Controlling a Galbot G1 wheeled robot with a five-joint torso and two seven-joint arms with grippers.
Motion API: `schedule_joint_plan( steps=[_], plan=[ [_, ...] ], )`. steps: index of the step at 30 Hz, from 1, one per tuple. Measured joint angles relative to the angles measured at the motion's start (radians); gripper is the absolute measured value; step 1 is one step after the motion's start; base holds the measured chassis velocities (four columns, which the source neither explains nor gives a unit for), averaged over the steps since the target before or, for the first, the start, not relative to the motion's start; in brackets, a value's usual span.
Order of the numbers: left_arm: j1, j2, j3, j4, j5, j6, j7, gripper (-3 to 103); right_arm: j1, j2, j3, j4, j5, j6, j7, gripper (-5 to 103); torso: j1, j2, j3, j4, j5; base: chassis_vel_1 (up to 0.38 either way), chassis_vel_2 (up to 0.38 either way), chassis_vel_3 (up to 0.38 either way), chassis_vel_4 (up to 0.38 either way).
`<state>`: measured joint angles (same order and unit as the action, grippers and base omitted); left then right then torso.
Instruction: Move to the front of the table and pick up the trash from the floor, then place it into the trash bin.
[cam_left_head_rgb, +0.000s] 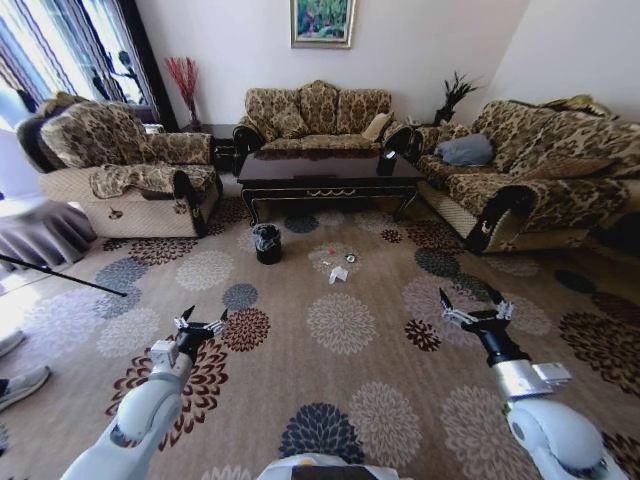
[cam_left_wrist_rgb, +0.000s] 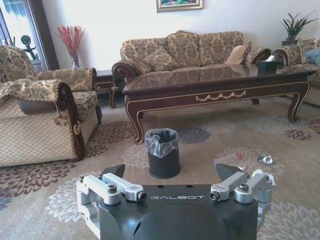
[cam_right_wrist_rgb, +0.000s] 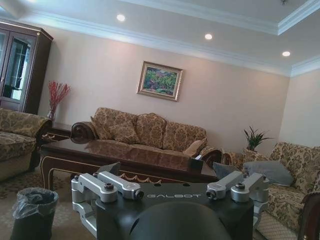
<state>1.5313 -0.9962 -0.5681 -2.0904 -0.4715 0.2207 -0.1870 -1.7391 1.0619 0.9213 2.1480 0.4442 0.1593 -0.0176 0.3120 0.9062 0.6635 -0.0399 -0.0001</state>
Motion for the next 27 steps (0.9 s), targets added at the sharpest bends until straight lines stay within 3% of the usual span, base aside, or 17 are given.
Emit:
schedule_joint_plan(
  steps=[27],
  plan=[
    [-0.011,-0.001,0.005,0.01,0.004,-0.005,-0.009,100,0.006,0.033,-0.008,-0.009,-0.026,0.021,-0.014,100,-0.053,-0.127,-0.074,0.0002,0.0001,0.0,0.0,0.0,0.0]
  ],
)
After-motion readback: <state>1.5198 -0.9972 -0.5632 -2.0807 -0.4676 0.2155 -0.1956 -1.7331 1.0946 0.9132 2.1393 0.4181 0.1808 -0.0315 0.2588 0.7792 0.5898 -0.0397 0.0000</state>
